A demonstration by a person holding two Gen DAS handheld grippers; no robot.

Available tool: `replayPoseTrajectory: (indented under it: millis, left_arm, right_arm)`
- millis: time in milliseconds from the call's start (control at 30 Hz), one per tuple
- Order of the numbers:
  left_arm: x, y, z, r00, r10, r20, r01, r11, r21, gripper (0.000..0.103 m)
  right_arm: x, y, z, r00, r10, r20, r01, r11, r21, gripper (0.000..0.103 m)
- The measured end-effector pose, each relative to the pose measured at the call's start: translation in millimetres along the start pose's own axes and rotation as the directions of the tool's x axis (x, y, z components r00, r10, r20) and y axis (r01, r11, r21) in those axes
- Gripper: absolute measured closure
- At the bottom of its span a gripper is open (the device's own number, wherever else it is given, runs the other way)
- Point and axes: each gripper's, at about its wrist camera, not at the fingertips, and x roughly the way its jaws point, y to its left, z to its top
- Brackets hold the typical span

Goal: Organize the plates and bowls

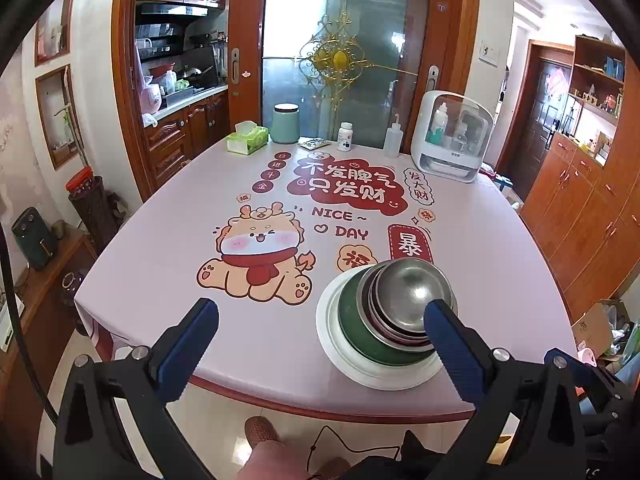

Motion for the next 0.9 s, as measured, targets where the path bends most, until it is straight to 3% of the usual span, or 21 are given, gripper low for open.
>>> replayPoseTrajectory:
  millis: [900]
  left_arm:
    - [-2.9, 2.2, -3.6, 1.000, 0.018, -0.004, -0.018, 0.999, 0.037, 0.001]
  right_arm:
    - [7.1, 4.0, -5.5, 1.000, 0.000, -0.025, 0.000, 1.000, 0.004, 0.000]
